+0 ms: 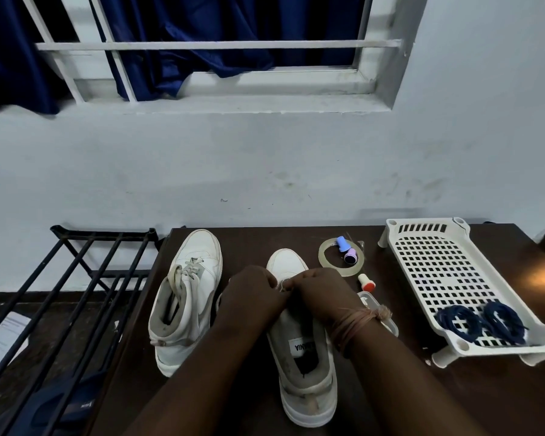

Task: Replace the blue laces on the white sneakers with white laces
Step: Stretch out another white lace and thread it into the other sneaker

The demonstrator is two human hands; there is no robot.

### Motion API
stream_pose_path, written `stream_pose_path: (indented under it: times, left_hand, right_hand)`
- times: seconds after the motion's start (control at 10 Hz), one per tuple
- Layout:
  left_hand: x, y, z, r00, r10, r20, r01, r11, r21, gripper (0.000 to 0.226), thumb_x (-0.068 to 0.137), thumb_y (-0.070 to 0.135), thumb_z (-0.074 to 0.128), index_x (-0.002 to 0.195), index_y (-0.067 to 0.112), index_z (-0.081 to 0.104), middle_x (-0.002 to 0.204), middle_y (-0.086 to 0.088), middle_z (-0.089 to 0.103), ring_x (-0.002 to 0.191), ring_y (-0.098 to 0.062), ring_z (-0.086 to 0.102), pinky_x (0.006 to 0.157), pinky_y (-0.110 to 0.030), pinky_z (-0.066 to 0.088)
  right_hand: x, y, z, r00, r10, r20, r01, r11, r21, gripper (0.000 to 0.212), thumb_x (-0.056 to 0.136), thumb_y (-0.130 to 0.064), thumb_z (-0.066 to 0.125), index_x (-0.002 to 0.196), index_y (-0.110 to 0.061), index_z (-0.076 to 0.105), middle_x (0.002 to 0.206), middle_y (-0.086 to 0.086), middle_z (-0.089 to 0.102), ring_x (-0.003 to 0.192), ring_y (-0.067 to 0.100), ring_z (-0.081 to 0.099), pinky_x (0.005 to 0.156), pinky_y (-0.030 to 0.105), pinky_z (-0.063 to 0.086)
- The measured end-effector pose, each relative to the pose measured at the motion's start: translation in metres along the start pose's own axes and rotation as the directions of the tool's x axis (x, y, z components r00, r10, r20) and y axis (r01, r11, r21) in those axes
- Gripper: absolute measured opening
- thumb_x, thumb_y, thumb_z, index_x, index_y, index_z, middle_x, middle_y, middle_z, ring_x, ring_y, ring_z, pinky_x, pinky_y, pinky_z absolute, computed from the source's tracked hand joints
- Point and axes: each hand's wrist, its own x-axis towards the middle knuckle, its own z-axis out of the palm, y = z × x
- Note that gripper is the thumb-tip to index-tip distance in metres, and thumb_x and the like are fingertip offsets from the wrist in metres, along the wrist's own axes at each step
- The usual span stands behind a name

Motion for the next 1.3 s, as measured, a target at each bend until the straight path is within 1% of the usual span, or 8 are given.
stream_pose_path:
  times: [0.1,0.2,0.3,0.4,0.5,0.7,1.1,1.3]
  left_hand:
    - [0.002,0.0,0.004,0.996,0.067,-0.054,-0.058,0.988,0.144,0.022,0.079,0.038,0.071,0.085,0.017,0.074,0.085,-0.002,0.072,0.087,-0.021,0.068,0.071,-0.03,0.048]
    - [0.002,0.001,0.014,0.986,0.142,-0.093,-0.108,0.949,0.295,0.015,0.091,0.025,0.055,0.099,0.018,0.067,0.102,-0.003,0.069,0.099,-0.023,0.065,0.073,-0.03,0.04]
    - [-0.004,-0.001,0.021,0.971,0.185,-0.152,-0.128,0.938,0.323,0.016,0.097,0.02,0.044,0.102,0.019,0.059,0.108,-0.001,0.064,0.101,-0.022,0.062,0.07,-0.027,0.031]
    - [0.0,-0.002,0.02,0.966,0.185,-0.178,-0.126,0.946,0.298,0.017,0.095,0.028,0.05,0.098,0.02,0.065,0.103,-0.002,0.068,0.098,-0.023,0.064,0.072,-0.031,0.037]
    - [0.002,-0.002,0.017,0.976,0.131,-0.175,-0.098,0.977,0.188,0.027,0.087,0.042,0.06,0.088,0.019,0.075,0.09,-0.002,0.073,0.09,-0.022,0.067,0.075,-0.033,0.048]
    - [-0.001,-0.005,0.013,0.99,-0.017,-0.139,0.004,0.996,-0.094,0.037,0.064,0.055,0.056,0.072,0.026,0.076,0.065,0.007,0.069,0.073,-0.012,0.067,0.065,-0.029,0.048]
    - [0.002,-0.015,0.009,0.999,-0.04,-0.019,0.033,0.959,-0.283,0.018,0.071,0.043,0.069,0.076,0.03,0.08,0.065,0.014,0.071,0.065,-0.003,0.065,0.064,-0.026,0.048]
    - [0.002,-0.013,0.005,0.995,-0.092,-0.038,0.077,0.953,-0.292,0.02,0.065,0.038,0.075,0.083,0.032,0.073,0.075,0.014,0.072,0.076,-0.007,0.07,0.074,-0.029,0.054]
  right_hand:
    - [-0.007,-0.009,0.001,0.999,0.034,-0.022,-0.033,0.997,0.066,0.025,0.095,-0.012,0.055,0.109,-0.013,0.076,0.118,0.011,0.071,0.114,0.03,0.064,0.095,0.034,0.049]
    - [-0.014,-0.019,0.0,0.991,-0.106,0.077,0.115,0.985,-0.129,0.038,0.104,-0.011,0.039,0.134,-0.017,0.061,0.134,0.007,0.062,0.124,0.027,0.057,0.104,0.032,0.04]
    - [-0.017,-0.02,0.003,0.989,-0.038,0.141,0.068,0.974,-0.214,0.039,0.103,-0.007,0.033,0.135,-0.004,0.056,0.137,0.014,0.058,0.123,0.028,0.055,0.102,0.033,0.039]
    - [-0.003,-0.004,0.003,0.996,-0.092,0.022,0.094,0.986,-0.134,0.027,0.091,-0.007,0.05,0.095,-0.009,0.077,0.098,0.009,0.074,0.087,0.022,0.067,0.082,0.032,0.054]
    - [0.003,0.002,0.002,0.983,-0.15,-0.108,0.115,0.953,-0.279,0.02,0.083,-0.015,0.056,0.081,-0.009,0.076,0.083,0.006,0.074,0.081,0.022,0.07,0.08,0.039,0.059]
    - [0.002,0.006,0.007,0.956,-0.272,-0.112,0.134,0.741,-0.658,0.022,0.086,-0.024,0.056,0.095,-0.027,0.077,0.099,-0.008,0.071,0.092,0.016,0.067,0.082,0.027,0.049]
    - [0.012,0.013,0.018,0.906,-0.394,-0.155,0.203,0.726,-0.657,0.021,0.09,-0.027,0.055,0.093,-0.024,0.075,0.094,-0.005,0.071,0.088,0.015,0.065,0.071,0.024,0.045]
    - [0.008,0.003,-0.008,0.876,-0.335,-0.347,0.119,0.847,-0.519,0.02,0.084,-0.013,0.052,0.064,-0.016,0.054,0.068,-0.001,0.057,0.073,0.02,0.056,0.067,0.027,0.041]
